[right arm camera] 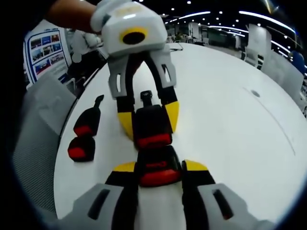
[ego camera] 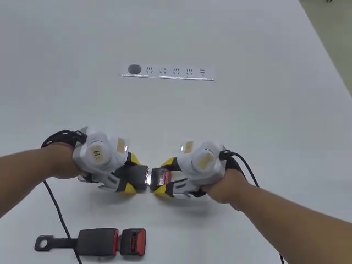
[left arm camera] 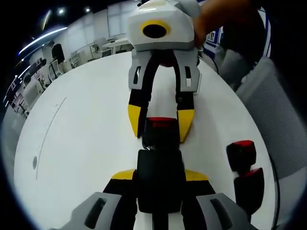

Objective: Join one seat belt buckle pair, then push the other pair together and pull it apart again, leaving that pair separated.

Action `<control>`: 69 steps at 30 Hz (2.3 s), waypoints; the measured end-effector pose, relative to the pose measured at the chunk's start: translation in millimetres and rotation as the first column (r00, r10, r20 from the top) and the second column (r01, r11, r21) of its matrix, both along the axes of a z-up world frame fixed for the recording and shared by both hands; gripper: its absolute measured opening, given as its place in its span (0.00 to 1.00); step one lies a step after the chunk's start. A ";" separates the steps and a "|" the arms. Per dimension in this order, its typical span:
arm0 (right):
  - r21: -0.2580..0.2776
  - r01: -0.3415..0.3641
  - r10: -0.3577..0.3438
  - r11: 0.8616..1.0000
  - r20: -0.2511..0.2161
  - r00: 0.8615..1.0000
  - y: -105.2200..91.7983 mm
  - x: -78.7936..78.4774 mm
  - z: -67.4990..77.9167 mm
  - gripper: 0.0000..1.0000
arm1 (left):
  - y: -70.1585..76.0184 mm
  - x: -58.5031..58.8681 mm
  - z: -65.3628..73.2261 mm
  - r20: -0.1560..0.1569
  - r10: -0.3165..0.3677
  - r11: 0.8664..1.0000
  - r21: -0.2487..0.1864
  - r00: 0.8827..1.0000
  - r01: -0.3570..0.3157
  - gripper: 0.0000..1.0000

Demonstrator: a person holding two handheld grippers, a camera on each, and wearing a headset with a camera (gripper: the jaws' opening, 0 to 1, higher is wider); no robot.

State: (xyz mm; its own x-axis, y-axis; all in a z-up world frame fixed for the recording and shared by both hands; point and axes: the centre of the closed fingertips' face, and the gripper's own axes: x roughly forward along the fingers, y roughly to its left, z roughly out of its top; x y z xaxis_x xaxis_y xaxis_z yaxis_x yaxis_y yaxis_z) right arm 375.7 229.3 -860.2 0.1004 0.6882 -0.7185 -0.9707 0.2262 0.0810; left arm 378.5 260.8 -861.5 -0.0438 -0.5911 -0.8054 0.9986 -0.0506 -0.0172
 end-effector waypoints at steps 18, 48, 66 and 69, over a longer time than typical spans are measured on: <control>-0.003 -0.007 0.007 1.000 0.003 1.000 1.0 1.0 -0.6 0.35 | 0.7 -0.1 0.0 0.000 -0.003 1.000 0.011 1.000 0.003 0.36; 0.053 0.002 -0.002 0.999 0.001 1.000 -5.7 0.8 -0.5 0.35 | 2.5 0.5 1.0 -0.021 0.021 0.999 -0.042 1.000 -0.022 0.37; 0.085 0.014 -0.015 0.996 0.010 1.000 -34.8 -8.0 1.1 0.35 | 3.1 -0.3 1.9 -0.037 0.046 0.994 -0.098 0.998 -0.049 0.37; 0.079 0.016 -0.017 0.997 0.014 1.000 -44.4 -10.1 1.1 0.35 | 2.4 -1.1 3.0 -0.040 0.054 0.993 -0.107 0.998 -0.058 0.37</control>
State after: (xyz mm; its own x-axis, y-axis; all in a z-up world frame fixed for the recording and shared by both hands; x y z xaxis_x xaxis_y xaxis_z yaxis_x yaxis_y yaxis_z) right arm 365.7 185.0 -859.1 0.1224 0.7410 -0.6602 -0.9682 0.2355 0.0847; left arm 377.4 263.2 -858.5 -0.0363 -0.6772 -0.7349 0.9987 0.0019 -0.0511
